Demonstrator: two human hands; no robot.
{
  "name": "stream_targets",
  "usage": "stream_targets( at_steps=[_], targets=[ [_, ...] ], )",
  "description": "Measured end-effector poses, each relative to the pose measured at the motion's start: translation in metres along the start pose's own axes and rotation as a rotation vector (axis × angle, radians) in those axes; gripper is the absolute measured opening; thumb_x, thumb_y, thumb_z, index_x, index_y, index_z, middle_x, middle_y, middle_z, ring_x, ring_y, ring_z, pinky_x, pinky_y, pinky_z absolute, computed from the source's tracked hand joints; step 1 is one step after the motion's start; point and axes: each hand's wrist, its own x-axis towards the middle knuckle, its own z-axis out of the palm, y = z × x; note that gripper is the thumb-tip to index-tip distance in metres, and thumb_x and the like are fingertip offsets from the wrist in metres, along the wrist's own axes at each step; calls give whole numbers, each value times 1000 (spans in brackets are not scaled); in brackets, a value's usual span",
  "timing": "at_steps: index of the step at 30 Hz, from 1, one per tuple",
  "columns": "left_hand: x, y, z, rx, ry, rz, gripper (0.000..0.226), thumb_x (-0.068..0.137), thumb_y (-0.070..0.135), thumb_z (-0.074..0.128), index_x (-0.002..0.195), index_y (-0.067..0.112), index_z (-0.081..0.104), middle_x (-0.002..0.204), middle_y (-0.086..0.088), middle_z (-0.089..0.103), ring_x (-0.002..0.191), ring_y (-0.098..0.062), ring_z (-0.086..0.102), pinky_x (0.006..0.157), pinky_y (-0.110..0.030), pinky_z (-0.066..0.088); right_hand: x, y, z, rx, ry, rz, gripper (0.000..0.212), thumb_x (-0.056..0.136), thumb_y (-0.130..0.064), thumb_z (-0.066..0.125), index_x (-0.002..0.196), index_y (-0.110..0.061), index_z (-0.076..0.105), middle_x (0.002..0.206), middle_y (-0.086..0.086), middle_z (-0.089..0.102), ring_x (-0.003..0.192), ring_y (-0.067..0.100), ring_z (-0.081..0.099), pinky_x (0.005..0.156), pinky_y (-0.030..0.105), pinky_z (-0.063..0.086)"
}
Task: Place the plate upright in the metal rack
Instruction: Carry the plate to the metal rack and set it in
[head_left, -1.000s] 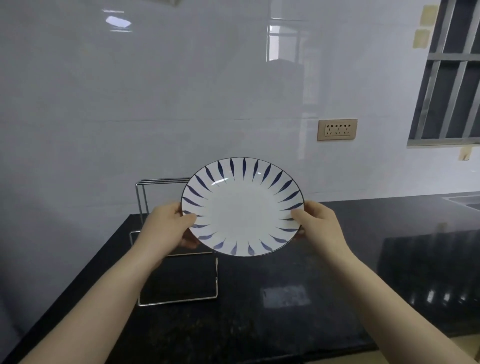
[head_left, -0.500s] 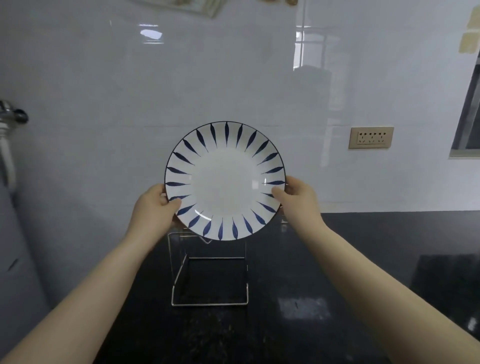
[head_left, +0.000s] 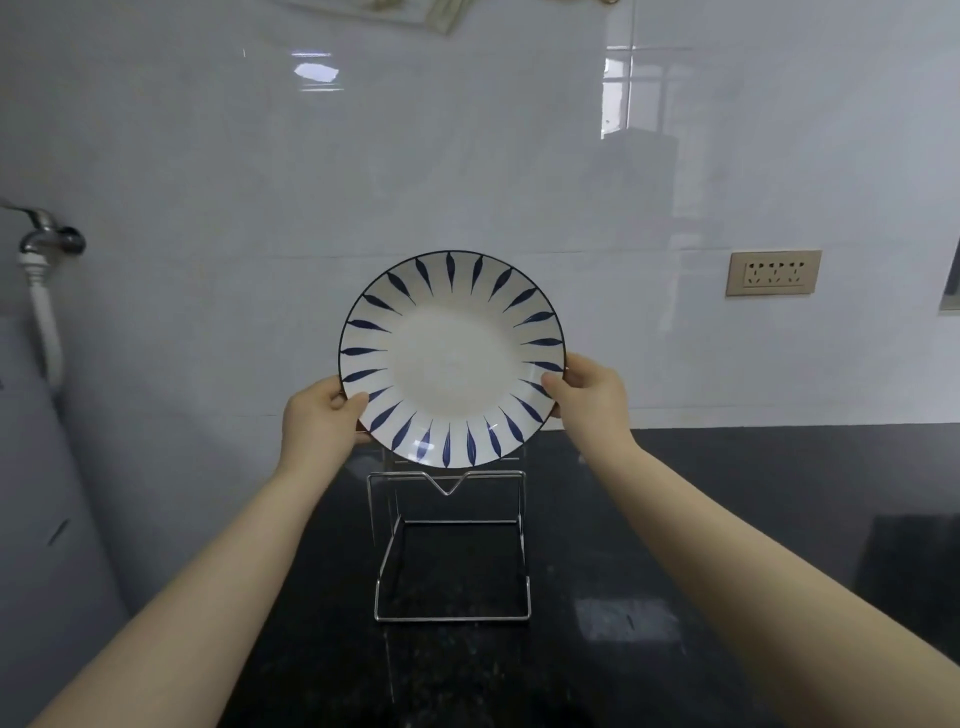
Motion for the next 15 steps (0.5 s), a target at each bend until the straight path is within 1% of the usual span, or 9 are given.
stream_targets(
  at_steps=[2, 5, 7, 9, 11, 15],
  targets=[
    [-1, -10, -2, -13, -14, -32, 15, 87, 1, 50, 88, 9, 62, 75, -1, 66, 67, -15, 64, 49, -13, 55, -1, 9, 2, -6, -17, 17, 26, 84, -1, 48, 89, -14, 70, 83, 2, 73, 82, 24, 68, 79, 40, 56],
    [-2, -23, -3, -34, -32, -76, 23, 88, 2, 50, 77, 18, 62, 75, -1, 66, 68, -15, 65, 49, -13, 56, -3, 21, 4, -11, -18, 36, 27, 84, -2, 49, 95, -12, 72, 93, 7, 75, 94, 29, 69, 85, 46, 55],
    [-5, -30, -3, -39, -38, -98, 24, 88, 1, 50, 76, 18, 62, 73, -1, 65, 65, -15, 62, 46, -11, 53, -6, 30, 5, -15, -19, 48, 28, 84, -2, 49, 93, -14, 73, 94, 7, 76, 94, 29, 69, 85, 48, 55],
    [-8, -38, -3, -32, -51, -118, 21, 89, 1, 48, 79, 14, 62, 72, -1, 64, 63, -16, 60, 44, -10, 52, -10, 38, 4, -19, -16, 61, 28, 82, -2, 50, 84, -18, 73, 91, 9, 76, 90, 31, 69, 83, 50, 54],
    [-10, -46, -3, -30, -68, -133, 22, 90, 2, 48, 79, 14, 62, 72, -2, 64, 63, -18, 58, 45, -10, 52, -14, 43, 4, -22, -19, 67, 32, 82, -1, 50, 78, -24, 72, 87, 6, 76, 89, 30, 69, 83, 47, 55],
    [-15, -61, -4, -32, -78, -175, 20, 91, 3, 47, 81, 11, 62, 70, -4, 63, 60, -18, 57, 43, -12, 52, -25, 53, 4, 3, -35, 73, 37, 85, 2, 50, 78, -30, 69, 80, -9, 72, 86, 20, 68, 78, 32, 55]
  ],
)
